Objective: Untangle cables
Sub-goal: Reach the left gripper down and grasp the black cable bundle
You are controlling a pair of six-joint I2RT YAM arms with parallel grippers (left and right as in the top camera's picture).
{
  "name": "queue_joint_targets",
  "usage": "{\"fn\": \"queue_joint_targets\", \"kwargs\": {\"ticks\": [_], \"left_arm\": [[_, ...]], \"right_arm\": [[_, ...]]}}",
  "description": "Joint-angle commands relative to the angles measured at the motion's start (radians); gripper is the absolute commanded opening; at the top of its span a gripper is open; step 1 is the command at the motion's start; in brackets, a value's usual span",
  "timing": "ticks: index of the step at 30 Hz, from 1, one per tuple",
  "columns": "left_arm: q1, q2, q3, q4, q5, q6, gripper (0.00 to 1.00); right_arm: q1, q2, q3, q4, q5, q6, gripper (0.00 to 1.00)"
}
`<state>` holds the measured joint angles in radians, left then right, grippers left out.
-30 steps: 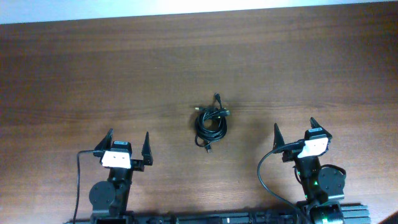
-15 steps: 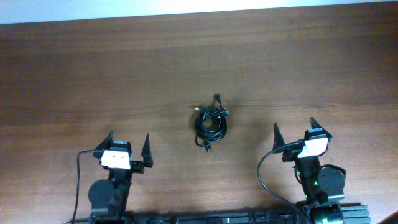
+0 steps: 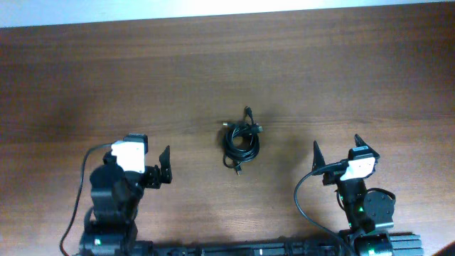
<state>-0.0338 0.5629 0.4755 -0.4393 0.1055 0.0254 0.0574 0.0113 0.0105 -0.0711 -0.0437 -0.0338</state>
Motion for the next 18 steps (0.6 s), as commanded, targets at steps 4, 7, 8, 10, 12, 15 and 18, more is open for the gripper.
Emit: {"fn": "queue_joint_targets", "kwargs": {"ticks": [4, 7, 8, 10, 12, 15, 18], "left_arm": [[0.004, 0.289, 0.267, -0.187, 0.068, -0.01, 0.99], [0.004, 0.399, 0.397, -0.313, 0.068, -0.01, 0.99], [0.004, 0.446, 0.453, -0.366, 0.068, -0.01, 0.99], [0.004, 0.495, 0.509, -0.426, 0.091, -0.01, 0.99], [0.004, 0.495, 0.509, -0.435, 0.11, -0.01, 0.99], [0.004, 0.496, 0.509, -0.438, 0.225, -0.01, 0.99], [0.004, 0.497, 0.509, -0.377, 0.32, -0.01, 0.99]], "right_arm": [[-0.006, -0.006, -0.005, -0.005, -0.009, -0.003, 0.98], [-0.006, -0.006, -0.005, -0.005, -0.009, -0.003, 0.99], [-0.006, -0.006, -0.005, -0.005, -0.009, -0.003, 0.99], [-0.006, -0.006, -0.005, -0.005, -0.009, -0.003, 0.99], [-0.006, -0.006, -0.005, -0.005, -0.009, -0.003, 0.99], [-0.006, -0.006, -0.005, -0.005, -0.009, -0.003, 0.98], [-0.006, -0.006, -0.005, -0.005, -0.009, -0.003, 0.98]]}}
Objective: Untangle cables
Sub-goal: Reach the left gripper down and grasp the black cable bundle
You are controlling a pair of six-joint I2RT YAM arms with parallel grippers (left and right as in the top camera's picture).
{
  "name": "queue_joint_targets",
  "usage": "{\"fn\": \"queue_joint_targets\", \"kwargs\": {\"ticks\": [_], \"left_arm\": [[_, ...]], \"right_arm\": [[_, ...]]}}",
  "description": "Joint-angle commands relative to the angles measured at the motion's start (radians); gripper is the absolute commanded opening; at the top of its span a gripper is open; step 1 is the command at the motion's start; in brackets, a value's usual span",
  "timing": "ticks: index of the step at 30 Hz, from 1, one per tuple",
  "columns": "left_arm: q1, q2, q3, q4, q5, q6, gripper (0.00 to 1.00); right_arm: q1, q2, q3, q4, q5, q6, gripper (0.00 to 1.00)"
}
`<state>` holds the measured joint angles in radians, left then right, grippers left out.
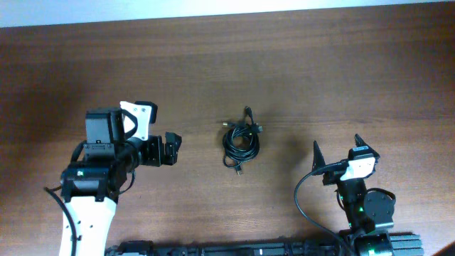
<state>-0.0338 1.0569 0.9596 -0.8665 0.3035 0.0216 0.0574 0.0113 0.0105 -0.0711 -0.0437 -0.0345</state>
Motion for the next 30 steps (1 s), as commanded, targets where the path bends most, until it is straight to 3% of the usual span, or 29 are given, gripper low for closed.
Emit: {"fn": "queue_joint_targets", "kwargs": {"ticks": [1, 6, 14, 20, 23, 27, 30], "left_arm": [[0.003, 0.008, 0.025, 0.095, 0.167, -0.006, 0.99], [-0.159, 0.168, 0.128, 0.1, 0.011, -0.006, 1.0], [-0.334, 0.543, 0.152, 0.084, 0.014, -0.066, 0.93], [-0.404, 0.66, 0.152, 0.119, 0.056, -0.083, 0.97], [-0.436, 0.69, 0.152, 0.205, 0.058, -0.199, 0.85], [-0.44, 0.696, 0.152, 0.226, 0.038, -0.373, 0.84], [-0.441, 0.696, 0.152, 0.227, 0.021, -0.419, 0.84]], "right_arm": [[-0.006, -0.006, -0.005, -0.005, -0.009, -0.003, 0.99], [-0.006, -0.006, -0.005, -0.005, -0.009, -0.003, 0.98], [-0.006, -0.006, -0.005, -0.005, -0.009, -0.003, 0.99], [-0.006, -0.006, -0.005, -0.005, -0.009, -0.003, 0.99], [-0.006, -0.006, -0.005, -0.005, -0.009, -0.003, 0.98], [-0.006, -0.006, -0.005, -0.005, -0.009, -0.003, 0.99], [-0.006, -0.006, -0.005, -0.005, -0.009, -0.003, 0.99]]}}
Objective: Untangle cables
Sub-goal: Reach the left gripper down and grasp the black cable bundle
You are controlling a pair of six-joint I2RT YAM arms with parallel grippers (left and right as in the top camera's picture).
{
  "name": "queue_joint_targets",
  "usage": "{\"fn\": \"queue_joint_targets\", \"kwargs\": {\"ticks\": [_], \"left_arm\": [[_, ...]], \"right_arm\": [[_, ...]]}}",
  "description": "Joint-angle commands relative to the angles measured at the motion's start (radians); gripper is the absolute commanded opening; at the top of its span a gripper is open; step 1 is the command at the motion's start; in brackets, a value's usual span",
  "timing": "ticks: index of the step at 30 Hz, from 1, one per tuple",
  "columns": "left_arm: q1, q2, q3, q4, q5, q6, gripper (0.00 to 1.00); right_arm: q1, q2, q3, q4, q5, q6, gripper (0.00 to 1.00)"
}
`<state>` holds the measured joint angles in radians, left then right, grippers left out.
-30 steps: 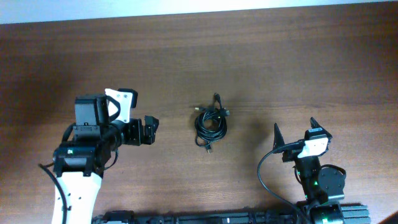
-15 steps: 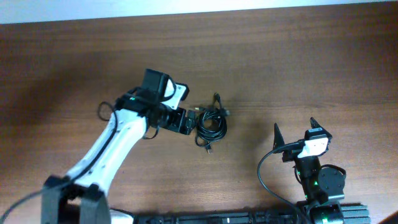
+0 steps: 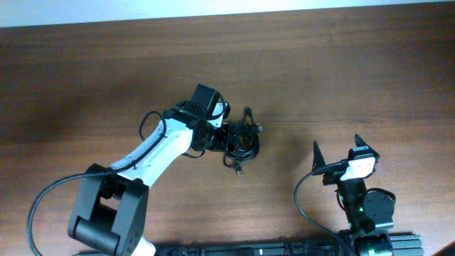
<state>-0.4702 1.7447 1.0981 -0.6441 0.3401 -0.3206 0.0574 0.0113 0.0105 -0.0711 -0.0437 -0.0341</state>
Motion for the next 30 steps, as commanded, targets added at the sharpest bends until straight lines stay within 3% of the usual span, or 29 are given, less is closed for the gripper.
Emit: {"fn": "queue_joint_targets", "kwargs": {"ticks": [1, 5, 10, 12, 17, 20, 21, 23, 24, 30], "left_arm": [[-0.007, 0.008, 0.013, 0.004, -0.016, -0.076, 0.84], [-0.034, 0.008, 0.013, 0.004, -0.028, -0.109, 0.84], [-0.089, 0.009, 0.013, 0.02, -0.113, -0.284, 0.84], [-0.109, 0.009, 0.013, 0.023, -0.2, -0.332, 0.72], [-0.132, 0.026, 0.009, 0.024, -0.391, -0.529, 0.7], [-0.137, 0.103, 0.009, 0.047, -0.342, -0.531, 0.69], [-0.136, 0.116, 0.009, 0.062, -0.317, -0.531, 0.62], [-0.136, 0.114, 0.01, 0.065, -0.312, -0.531, 0.17], [-0.136, 0.105, 0.014, 0.064, -0.3, -0.52, 0.0], [-0.136, -0.069, 0.062, 0.05, -0.378, -0.321, 0.0]], "right_arm": [[-0.006, -0.006, -0.005, -0.005, -0.009, -0.003, 0.98], [-0.006, -0.005, -0.005, -0.005, -0.009, -0.003, 0.99], [-0.006, -0.005, -0.005, -0.005, -0.009, -0.003, 0.99], [-0.006, -0.005, -0.005, -0.005, -0.009, -0.003, 0.99], [-0.006, -0.005, -0.005, -0.004, -0.009, -0.003, 0.99], [-0.006, -0.005, -0.005, -0.004, -0.009, -0.003, 0.98], [-0.006, -0.005, -0.005, -0.005, -0.009, -0.003, 0.98], [-0.006, -0.005, -0.005, -0.004, -0.009, -0.003, 0.98], [-0.006, -0.005, -0.005, -0.004, -0.009, -0.003, 0.99], [-0.006, -0.005, -0.005, -0.004, -0.009, -0.003, 0.99]]}}
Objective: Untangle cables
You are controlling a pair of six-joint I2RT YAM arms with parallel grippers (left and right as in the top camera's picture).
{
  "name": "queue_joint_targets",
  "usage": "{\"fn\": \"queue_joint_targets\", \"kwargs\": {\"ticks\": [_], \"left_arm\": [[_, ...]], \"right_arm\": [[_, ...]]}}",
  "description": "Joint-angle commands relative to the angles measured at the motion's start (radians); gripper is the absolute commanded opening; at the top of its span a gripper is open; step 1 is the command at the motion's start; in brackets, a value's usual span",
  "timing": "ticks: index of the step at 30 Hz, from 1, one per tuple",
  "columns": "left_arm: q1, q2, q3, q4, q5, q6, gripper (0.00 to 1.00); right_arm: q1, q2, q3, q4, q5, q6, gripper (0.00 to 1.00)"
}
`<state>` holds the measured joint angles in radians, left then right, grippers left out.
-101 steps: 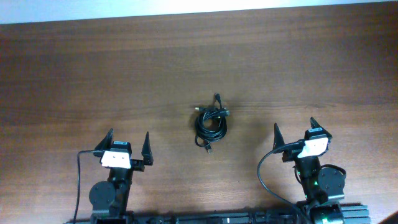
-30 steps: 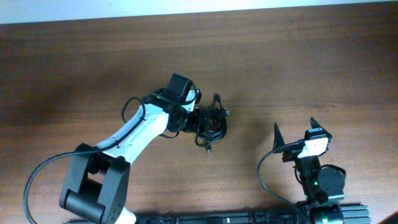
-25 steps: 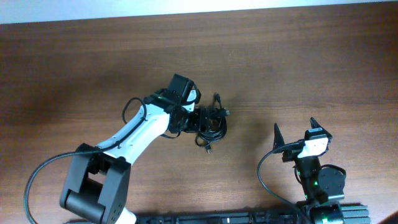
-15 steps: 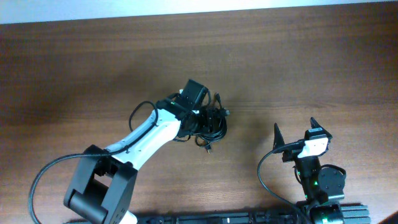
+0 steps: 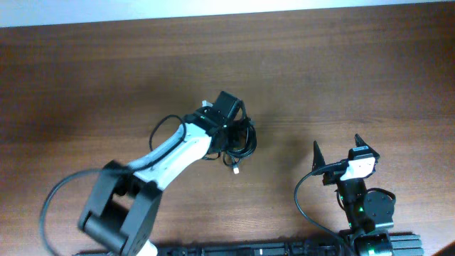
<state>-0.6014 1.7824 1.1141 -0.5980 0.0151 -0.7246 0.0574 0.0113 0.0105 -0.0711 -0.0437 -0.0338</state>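
Note:
A small bundle of black cables (image 5: 248, 146) lies near the middle of the brown table (image 5: 355, 71). One plug end (image 5: 234, 169) sticks out toward the front. My left gripper (image 5: 238, 135) has reached out over the bundle's left and top part. The wrist and its camera block hide the fingers, so their state and any hold on the cable do not show. My right gripper (image 5: 337, 147) rests at the front right, well away from the bundle, with its two fingers spread wide and nothing between them.
The left arm's white link (image 5: 170, 153) stretches diagonally from the front left to the centre. The arm bases and a black rail (image 5: 284, 249) line the front edge. A pale wall strip (image 5: 213, 7) borders the far side.
My left gripper has moved a little to the right and now sits on top of the bundle instead of at its left edge. The bundle looks slightly shifted. The right arm is unchanged.
The left arm first rested at the front left, with the bundle untouched at the centre. It then lifted and turned toward the bundle, reached its left edge, and now covers it. The right arm has stayed parked and open throughout.

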Motion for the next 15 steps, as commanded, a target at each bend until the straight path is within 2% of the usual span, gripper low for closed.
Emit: {"fn": "queue_joint_targets", "kwargs": {"ticks": [1, 2, 3, 4, 5, 10, 13, 15], "left_arm": [[-0.005, -0.112, 0.046, 0.003, -0.052, 0.083, 0.0], [-0.006, -0.109, 0.045, -0.006, -0.048, 0.083, 0.0], [-0.006, -0.109, 0.045, -0.024, -0.045, 0.083, 0.11], [-0.006, -0.108, 0.045, -0.035, -0.045, 0.083, 0.29], [-0.006, -0.108, 0.045, -0.035, -0.045, 0.083, 0.38], [-0.008, -0.082, 0.044, -0.04, -0.046, 0.083, 0.38], [-0.005, -0.019, 0.044, -0.047, -0.046, 0.082, 0.42], [0.02, 0.023, 0.044, -0.085, -0.048, 0.023, 0.45]], "right_arm": [[-0.006, -0.005, -0.005, -0.004, -0.009, -0.003, 0.99], [-0.006, -0.005, -0.005, -0.004, -0.009, -0.003, 0.99], [-0.006, -0.005, -0.005, -0.004, -0.009, -0.003, 0.98], [-0.006, -0.005, -0.005, -0.004, -0.009, -0.003, 0.98], [-0.006, -0.005, -0.005, -0.004, -0.009, -0.003, 0.99], [-0.006, -0.005, -0.005, -0.005, -0.009, -0.003, 0.99], [-0.006, 0.002, -0.005, -0.005, -0.01, 0.107, 0.98], [-0.006, 0.027, -0.005, -0.005, -0.013, 0.107, 0.98]]}}
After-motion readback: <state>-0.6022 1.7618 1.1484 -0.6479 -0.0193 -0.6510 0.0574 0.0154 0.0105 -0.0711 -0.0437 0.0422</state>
